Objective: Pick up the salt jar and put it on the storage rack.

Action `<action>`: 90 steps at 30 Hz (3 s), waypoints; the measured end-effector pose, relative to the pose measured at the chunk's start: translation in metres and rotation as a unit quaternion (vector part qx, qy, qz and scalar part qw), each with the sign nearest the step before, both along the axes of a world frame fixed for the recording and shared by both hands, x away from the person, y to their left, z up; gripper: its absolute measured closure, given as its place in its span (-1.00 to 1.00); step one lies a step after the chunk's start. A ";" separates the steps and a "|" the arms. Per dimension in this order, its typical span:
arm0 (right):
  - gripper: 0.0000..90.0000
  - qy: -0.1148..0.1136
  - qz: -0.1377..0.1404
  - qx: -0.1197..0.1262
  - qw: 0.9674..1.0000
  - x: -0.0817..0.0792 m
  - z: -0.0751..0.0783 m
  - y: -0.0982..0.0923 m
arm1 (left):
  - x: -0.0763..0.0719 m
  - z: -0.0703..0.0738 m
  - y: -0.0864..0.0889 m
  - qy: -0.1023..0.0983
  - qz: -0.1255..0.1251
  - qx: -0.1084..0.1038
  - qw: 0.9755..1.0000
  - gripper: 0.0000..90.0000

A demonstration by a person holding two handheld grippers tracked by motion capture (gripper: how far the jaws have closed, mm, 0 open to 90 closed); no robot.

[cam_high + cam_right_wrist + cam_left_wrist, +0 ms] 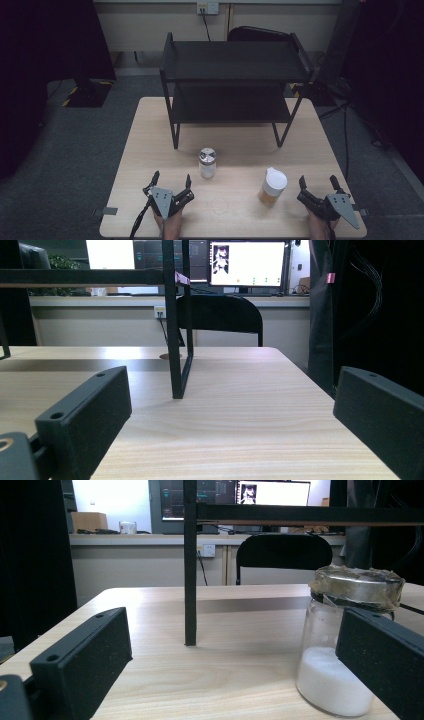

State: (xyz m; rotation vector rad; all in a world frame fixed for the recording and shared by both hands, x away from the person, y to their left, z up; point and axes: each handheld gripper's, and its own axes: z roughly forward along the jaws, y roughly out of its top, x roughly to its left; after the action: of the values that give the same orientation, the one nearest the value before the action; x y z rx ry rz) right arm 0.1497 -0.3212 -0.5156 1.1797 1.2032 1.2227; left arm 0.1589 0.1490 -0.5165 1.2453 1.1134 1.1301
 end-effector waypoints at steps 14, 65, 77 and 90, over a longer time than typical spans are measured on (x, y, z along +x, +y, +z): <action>-0.99 0.000 0.000 0.000 1.000 0.000 0.000 0.000 | 0.000 0.000 0.000 0.000 -0.001 0.000 1.000 -0.99; -0.99 0.000 0.000 0.000 1.000 0.000 0.000 0.000 | 0.001 0.015 -0.008 -0.004 -0.041 0.005 0.999 -0.98; -0.98 0.000 0.003 0.000 1.000 0.000 0.000 -0.001 | 0.009 0.023 -0.036 0.000 -0.039 -0.008 0.999 -1.00; -0.98 0.000 0.005 0.000 1.000 0.000 0.000 -0.002 | 0.028 0.022 -0.055 -0.003 -0.057 -0.003 0.998 -0.93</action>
State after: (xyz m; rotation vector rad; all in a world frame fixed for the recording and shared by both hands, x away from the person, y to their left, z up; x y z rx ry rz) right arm 0.1498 -0.3227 -0.5155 1.1754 1.2100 1.2299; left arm 0.1868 0.0944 -0.4942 1.2821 1.0282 1.0437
